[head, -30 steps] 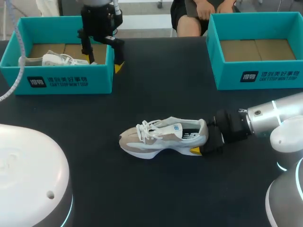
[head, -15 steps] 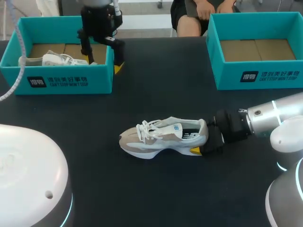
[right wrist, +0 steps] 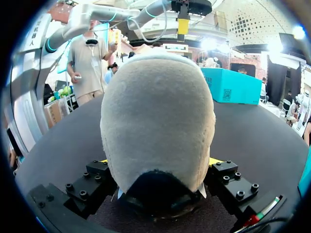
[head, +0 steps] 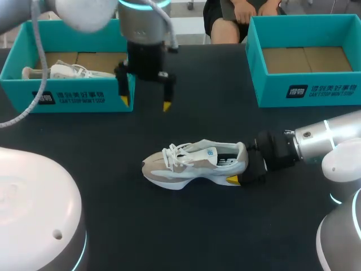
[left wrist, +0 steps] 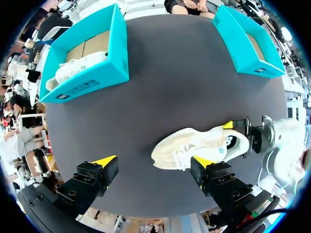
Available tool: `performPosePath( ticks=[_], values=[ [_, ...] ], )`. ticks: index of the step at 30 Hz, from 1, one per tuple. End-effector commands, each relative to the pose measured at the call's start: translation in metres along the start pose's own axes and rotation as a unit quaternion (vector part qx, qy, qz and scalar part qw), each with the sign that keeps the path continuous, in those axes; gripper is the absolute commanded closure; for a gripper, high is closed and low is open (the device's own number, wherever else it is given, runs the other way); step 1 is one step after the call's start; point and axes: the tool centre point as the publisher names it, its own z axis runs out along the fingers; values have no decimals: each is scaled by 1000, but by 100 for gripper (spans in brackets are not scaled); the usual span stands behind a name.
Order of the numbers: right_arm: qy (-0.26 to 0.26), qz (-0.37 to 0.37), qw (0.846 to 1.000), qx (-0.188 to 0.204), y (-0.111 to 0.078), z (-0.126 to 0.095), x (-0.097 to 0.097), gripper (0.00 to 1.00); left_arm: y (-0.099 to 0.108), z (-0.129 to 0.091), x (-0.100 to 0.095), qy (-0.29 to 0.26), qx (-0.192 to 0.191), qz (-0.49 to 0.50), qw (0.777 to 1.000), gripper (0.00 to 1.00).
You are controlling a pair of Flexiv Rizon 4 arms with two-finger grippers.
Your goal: Take the shoe out of the shoebox, open the shoe tongue, remove and reinsert the insole, then place the shoe into the shoebox
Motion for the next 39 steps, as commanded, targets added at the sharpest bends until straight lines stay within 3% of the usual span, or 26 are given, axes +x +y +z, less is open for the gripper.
performPosePath(
  ticks=[1,5,7,13,20,29,39],
  values=[
    [-2,0,1000,2,-3,6,-2,100,9,14,27,-12,3,-23,1000,0],
    [-2,0,1000,2,-3,6,-2,100,26,27,48,-7,-3,-56,998,0],
    [-2,0,1000,2,-3,6,-2,100,33,34,57,-6,-23,-49,999,0],
    [-2,0,1000,2,-3,6,-2,100,44,51,78,-25,-4,-48,999,0],
    [-2,0,1000,2,-3,6,-2,100,40,57,104,-17,-1,-43,999,0],
    [-2,0,1000,2,-3,6,-2,100,31,79,145,-22,-16,-35,999,0],
    [-2,0,1000,2,-3,6,-2,100,30,94,159,-37,-18,-30,999,0]
  ],
)
